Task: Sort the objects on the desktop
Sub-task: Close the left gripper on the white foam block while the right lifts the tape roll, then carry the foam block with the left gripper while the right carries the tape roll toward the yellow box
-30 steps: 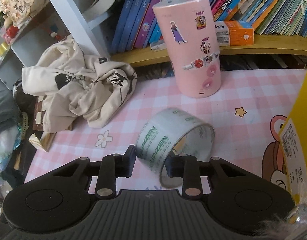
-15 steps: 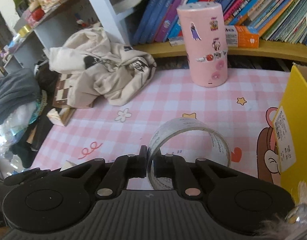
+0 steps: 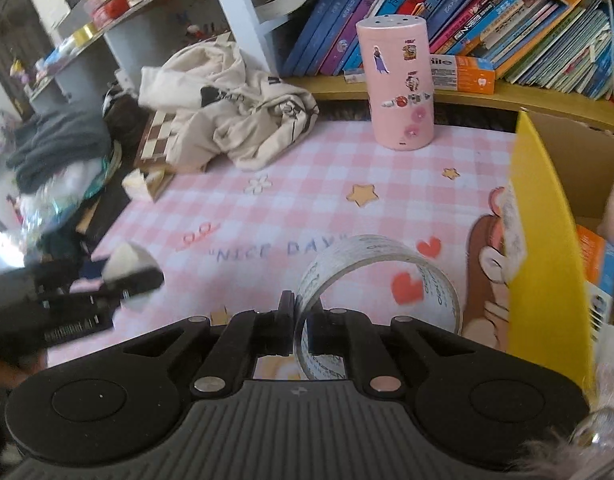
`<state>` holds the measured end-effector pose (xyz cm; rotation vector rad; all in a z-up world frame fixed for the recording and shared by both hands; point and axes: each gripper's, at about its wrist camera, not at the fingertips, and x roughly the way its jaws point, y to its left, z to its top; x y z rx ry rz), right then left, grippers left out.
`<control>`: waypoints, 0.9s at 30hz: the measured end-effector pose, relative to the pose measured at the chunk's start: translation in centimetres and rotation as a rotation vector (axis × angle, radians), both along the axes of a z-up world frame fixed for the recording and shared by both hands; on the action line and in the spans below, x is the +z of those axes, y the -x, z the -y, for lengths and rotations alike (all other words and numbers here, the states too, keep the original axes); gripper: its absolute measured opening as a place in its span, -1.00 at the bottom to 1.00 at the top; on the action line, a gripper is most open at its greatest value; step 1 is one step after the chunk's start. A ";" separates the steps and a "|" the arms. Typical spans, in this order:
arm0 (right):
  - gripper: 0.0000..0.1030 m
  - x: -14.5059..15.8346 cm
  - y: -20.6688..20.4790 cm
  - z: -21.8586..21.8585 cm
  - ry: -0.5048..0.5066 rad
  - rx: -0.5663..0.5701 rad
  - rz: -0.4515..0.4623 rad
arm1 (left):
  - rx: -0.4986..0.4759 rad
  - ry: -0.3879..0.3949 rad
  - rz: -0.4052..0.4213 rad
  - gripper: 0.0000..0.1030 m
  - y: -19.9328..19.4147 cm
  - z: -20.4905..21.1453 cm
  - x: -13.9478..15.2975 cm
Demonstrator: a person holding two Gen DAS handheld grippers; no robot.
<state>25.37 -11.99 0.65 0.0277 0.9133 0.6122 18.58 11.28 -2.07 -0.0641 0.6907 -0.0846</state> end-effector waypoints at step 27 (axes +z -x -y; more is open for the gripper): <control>-0.88 0.6 9.0 6.5 0.047 -0.181 0.030 | -0.226 0.005 0.026 -0.11 5.4 5.1 2.6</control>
